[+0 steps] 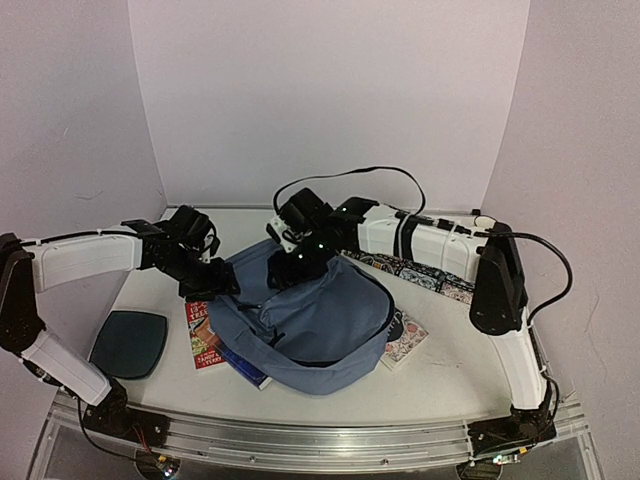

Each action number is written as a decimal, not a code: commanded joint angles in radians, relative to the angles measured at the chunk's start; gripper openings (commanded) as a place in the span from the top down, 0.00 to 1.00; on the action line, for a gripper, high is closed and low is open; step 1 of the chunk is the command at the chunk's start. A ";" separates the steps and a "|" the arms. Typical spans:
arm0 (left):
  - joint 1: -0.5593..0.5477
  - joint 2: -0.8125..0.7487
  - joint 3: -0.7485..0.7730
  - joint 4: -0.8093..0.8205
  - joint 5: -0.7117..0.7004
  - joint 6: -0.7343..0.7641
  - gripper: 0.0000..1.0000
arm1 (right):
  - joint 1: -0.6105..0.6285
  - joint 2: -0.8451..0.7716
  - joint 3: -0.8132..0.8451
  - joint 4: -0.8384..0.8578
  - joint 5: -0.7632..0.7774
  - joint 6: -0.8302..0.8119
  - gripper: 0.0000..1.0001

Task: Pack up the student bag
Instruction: Adjust the student bag with the book, then grab the lower front pocket of the student bag, then zip the lower front pocket of the student bag.

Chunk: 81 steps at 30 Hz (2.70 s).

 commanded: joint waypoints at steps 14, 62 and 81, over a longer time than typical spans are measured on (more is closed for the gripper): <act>-0.005 0.064 -0.031 0.249 0.281 -0.012 0.69 | 0.004 -0.223 -0.303 -0.058 0.084 0.019 0.44; -0.051 0.081 -0.064 0.269 0.209 -0.039 0.73 | 0.094 0.063 0.041 -0.149 0.108 -0.325 0.97; -0.051 0.083 -0.200 0.263 0.121 -0.004 0.79 | -0.060 -0.210 -0.331 0.108 0.135 0.107 1.00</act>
